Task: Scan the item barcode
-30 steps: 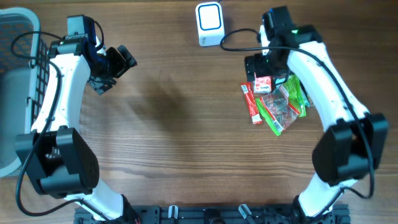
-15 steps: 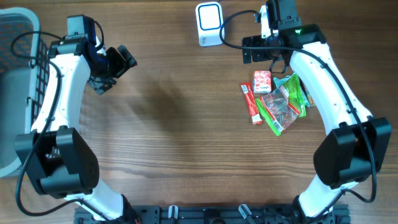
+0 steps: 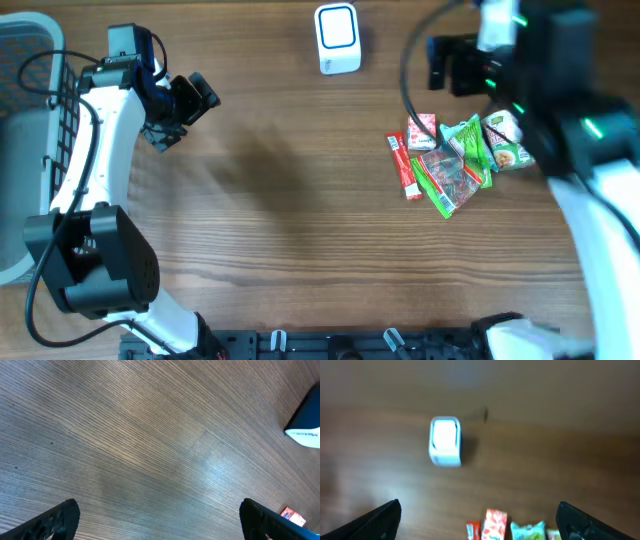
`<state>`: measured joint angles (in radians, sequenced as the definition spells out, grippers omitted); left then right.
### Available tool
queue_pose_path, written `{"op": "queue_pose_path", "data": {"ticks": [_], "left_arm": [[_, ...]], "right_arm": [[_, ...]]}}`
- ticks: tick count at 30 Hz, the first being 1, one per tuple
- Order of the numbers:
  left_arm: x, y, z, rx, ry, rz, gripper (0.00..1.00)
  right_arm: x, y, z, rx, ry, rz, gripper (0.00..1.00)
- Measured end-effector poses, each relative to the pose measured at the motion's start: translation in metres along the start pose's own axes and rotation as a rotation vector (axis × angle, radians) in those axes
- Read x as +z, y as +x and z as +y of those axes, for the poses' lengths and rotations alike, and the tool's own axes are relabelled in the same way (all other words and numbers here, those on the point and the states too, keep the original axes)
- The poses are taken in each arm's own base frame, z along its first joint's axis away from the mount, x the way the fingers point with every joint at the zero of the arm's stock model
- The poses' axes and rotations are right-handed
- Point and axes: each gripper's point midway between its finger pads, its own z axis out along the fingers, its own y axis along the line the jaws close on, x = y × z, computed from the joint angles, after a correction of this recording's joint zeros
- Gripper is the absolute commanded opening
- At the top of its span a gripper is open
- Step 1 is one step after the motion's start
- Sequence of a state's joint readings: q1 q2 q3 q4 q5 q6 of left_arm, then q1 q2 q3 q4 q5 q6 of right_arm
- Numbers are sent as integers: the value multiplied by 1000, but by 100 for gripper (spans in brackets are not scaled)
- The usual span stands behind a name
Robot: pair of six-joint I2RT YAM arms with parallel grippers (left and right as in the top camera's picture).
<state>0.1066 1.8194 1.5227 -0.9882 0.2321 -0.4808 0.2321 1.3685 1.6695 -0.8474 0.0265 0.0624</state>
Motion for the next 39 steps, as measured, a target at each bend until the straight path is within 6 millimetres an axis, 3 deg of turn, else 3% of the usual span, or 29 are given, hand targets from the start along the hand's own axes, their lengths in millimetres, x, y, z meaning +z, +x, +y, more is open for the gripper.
{"op": "queue_pose_path", "data": {"ticks": [2, 5, 9, 11, 14, 18, 19, 23, 28, 33, 39], "left_arm": [[0, 0, 0, 0, 1, 0, 100], [0, 0, 0, 0, 0, 0, 100], [0, 0, 0, 0, 0, 0, 100], [0, 0, 0, 0, 0, 0, 100], [0, 0, 0, 0, 0, 0, 100], [0, 0, 0, 0, -1, 0, 100], [0, 0, 0, 0, -1, 0, 100], [0, 0, 0, 0, 0, 0, 100], [0, 0, 0, 0, 0, 1, 100], [0, 0, 0, 0, 0, 0, 100], [0, 0, 0, 0, 0, 0, 100]], "right_arm": [[-51, -19, 0, 3, -8, -118, 100], [-121, -32, -1, 7, -17, -268, 100], [-219, -28, -5, -48, -8, -460, 100], [-251, -16, -7, -83, 1, -503, 100], [-277, 4, -13, -106, 38, -553, 100], [-269, 46, -25, -101, 108, -559, 100], [-256, 64, -28, -95, 127, -542, 100], [-218, 97, -34, -85, 149, -651, 100], [-169, 113, -39, 21, 101, -825, 100], [-120, 143, -26, -31, -6, -926, 100], [-63, 195, -15, -53, -95, -796, 100]]}}
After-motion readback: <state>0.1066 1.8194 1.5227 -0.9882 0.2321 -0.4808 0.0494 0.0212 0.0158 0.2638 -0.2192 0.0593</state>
